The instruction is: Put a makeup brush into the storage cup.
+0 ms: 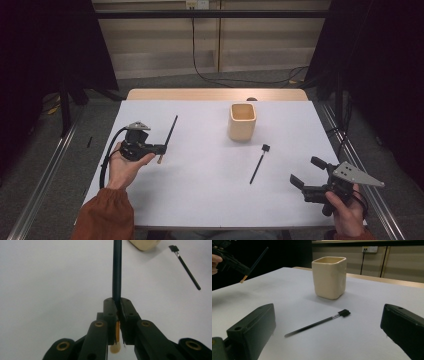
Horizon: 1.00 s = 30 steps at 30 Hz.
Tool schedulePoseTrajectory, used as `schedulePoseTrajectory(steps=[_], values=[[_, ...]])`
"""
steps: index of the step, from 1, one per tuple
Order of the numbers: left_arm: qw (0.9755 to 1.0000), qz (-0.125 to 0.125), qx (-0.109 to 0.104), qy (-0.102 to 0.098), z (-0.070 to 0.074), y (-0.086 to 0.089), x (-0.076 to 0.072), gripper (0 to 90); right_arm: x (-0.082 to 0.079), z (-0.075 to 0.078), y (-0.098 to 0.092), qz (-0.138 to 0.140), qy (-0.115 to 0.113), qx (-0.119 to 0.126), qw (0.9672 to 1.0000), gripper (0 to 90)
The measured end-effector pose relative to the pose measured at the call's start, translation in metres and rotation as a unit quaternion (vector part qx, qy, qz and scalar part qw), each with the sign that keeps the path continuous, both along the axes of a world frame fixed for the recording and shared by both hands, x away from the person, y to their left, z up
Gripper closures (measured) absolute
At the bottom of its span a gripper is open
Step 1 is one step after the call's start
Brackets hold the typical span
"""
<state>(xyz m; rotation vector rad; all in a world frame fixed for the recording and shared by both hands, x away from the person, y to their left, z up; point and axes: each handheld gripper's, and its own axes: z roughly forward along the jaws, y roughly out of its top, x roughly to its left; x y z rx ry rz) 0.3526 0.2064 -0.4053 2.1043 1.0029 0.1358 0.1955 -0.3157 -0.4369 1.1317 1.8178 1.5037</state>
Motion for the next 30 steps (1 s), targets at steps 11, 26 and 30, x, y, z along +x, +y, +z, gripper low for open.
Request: schedulePoseTrajectory(steps=[11, 26, 30], values=[[0.996, 0.006, -0.067, -0.057, 0.005, 0.01, -0.01, 84.5, 0.0, 0.0, 0.0, 0.001, -0.001, 0.0, 1.0, 0.0], [0.9857, 0.017, -0.122, -0.115, 0.011, 0.021, -0.022, 84.5, -0.001, 0.001, 0.0, -0.001, -0.004, 0.005, 1.0, 0.0], [0.9838, 0.017, -0.133, -0.119, 0.014, 0.023, -0.023, 84.5, -0.001, 0.001, -0.001, -0.001, -0.004, 0.004, 1.0, 0.0]])
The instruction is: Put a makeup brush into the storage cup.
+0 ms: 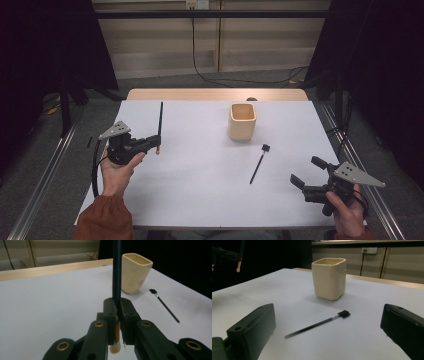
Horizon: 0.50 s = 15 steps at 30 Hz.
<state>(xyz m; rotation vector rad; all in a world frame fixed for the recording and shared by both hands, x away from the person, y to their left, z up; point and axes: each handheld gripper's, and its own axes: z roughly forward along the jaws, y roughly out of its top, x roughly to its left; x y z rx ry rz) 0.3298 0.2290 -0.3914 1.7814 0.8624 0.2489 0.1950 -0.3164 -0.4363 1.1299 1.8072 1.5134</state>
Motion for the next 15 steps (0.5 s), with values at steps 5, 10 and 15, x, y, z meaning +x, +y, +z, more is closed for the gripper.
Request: schedulePoseTrajectory(steps=[5, 10, 15], values=[[0.9998, -0.012, -0.008, -0.013, 0.004, -0.002, -0.003, 84.5, 0.0, 0.0, 0.001, 0.001, 0.0, 0.001, 1.0, 0.0], [0.9988, -0.037, -0.013, -0.029, 0.012, -0.009, -0.007, 84.5, 0.0, 0.0, 0.001, 0.0, 0.0, 0.001, 1.0, 0.0], [0.9977, -0.057, -0.019, -0.031, 0.014, -0.016, -0.009, 84.5, 0.0, 0.0, 0.0, -0.001, 0.0, 0.002, 1.0, 0.0]])
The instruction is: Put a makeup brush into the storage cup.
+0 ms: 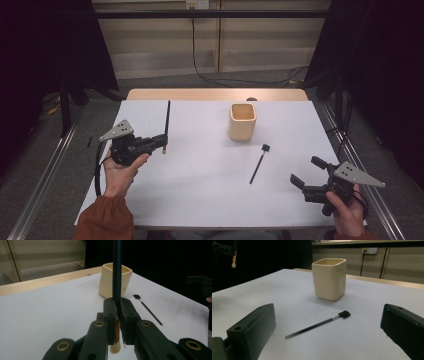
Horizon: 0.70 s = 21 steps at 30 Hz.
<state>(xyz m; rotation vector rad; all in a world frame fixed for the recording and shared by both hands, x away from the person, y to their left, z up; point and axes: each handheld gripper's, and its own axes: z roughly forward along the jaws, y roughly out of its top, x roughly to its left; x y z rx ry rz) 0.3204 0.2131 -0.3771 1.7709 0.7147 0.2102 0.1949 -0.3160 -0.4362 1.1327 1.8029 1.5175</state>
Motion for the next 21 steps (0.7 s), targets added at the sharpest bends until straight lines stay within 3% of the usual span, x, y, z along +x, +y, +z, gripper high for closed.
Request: schedulePoseTrajectory(steps=[9, 21], values=[[0.9997, -0.024, -0.003, -0.009, 0.005, -0.014, -0.003, 84.5, 0.0, 0.0, 0.0, 0.001, -0.001, 0.004, 1.0, 0.0], [0.9983, -0.057, -0.004, -0.001, 0.012, -0.042, -0.005, 84.5, 0.0, 0.0, 0.0, 0.001, 0.0, 0.004, 1.0, 0.0]])
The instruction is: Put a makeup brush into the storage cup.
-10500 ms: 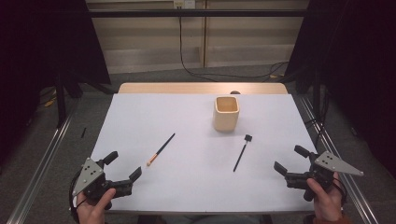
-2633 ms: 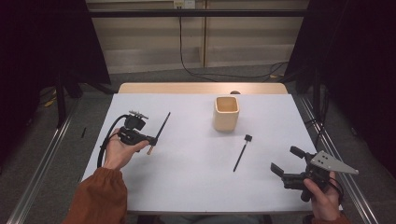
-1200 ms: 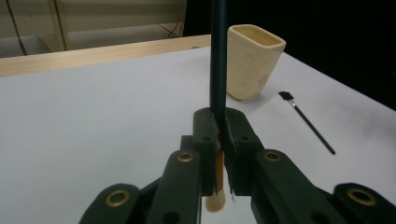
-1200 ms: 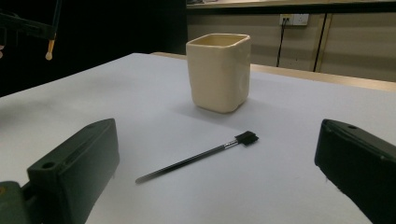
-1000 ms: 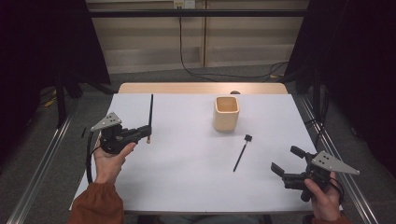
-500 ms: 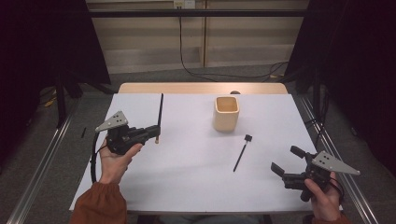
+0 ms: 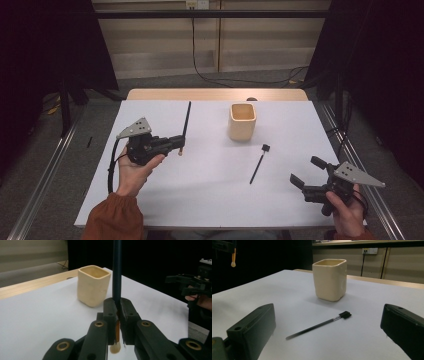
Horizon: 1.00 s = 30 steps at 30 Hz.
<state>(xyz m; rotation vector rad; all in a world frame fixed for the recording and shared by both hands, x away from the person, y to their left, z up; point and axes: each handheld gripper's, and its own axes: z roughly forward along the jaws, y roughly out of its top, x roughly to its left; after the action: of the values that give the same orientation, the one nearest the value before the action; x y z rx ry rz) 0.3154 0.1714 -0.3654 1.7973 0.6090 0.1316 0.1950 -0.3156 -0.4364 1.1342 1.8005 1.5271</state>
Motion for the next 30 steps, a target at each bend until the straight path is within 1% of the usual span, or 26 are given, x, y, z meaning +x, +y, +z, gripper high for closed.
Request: schedulePoseTrajectory(steps=[2, 6, 12, 15, 18, 20, 25, 30], values=[[0.9999, -0.012, 0.003, -0.004, 0.002, -0.006, -0.002, 84.5, 0.0, 0.0, 0.0, 0.0, -0.001, 0.0, 1.0, 0.0], [0.9996, -0.027, 0.008, -0.003, 0.004, -0.015, -0.003, 84.5, 0.0, 0.0, 0.0, -0.001, -0.001, 0.0, 1.0, 0.0], [0.9993, -0.035, 0.009, 0.001, 0.003, -0.024, 0.0, 84.5, 0.0, 0.0, 0.0, -0.001, 0.0, 0.0, 1.0, 0.0], [0.999, -0.044, 0.006, 0.003, 0.003, -0.031, 0.001, 84.5, 0.0, 0.0, 0.0, 0.0, 0.0, 0.0, 1.0, 0.0], [0.9988, -0.048, 0.009, 0.008, 0.003, -0.037, 0.003, 84.5, 0.0, 0.0, 0.0, 0.0, 0.0, 0.0, 1.0, 0.0], [0.9984, -0.054, 0.014, 0.008, 0.004, -0.041, 0.003, 84.5, 0.0, 0.0, 0.0, 0.0, -0.001, 0.001, 1.0, 0.0], [0.9975, -0.068, 0.015, 0.011, 0.004, -0.051, 0.003, 84.5, 0.0, 0.0, -0.001, 0.0, -0.001, 0.001, 1.0, 0.0], [0.9967, -0.077, 0.021, 0.013, 0.004, -0.06, 0.003, 84.5, 0.0, 0.0, -0.001, 0.001, 0.0, 0.0, 1.0, 0.0]])
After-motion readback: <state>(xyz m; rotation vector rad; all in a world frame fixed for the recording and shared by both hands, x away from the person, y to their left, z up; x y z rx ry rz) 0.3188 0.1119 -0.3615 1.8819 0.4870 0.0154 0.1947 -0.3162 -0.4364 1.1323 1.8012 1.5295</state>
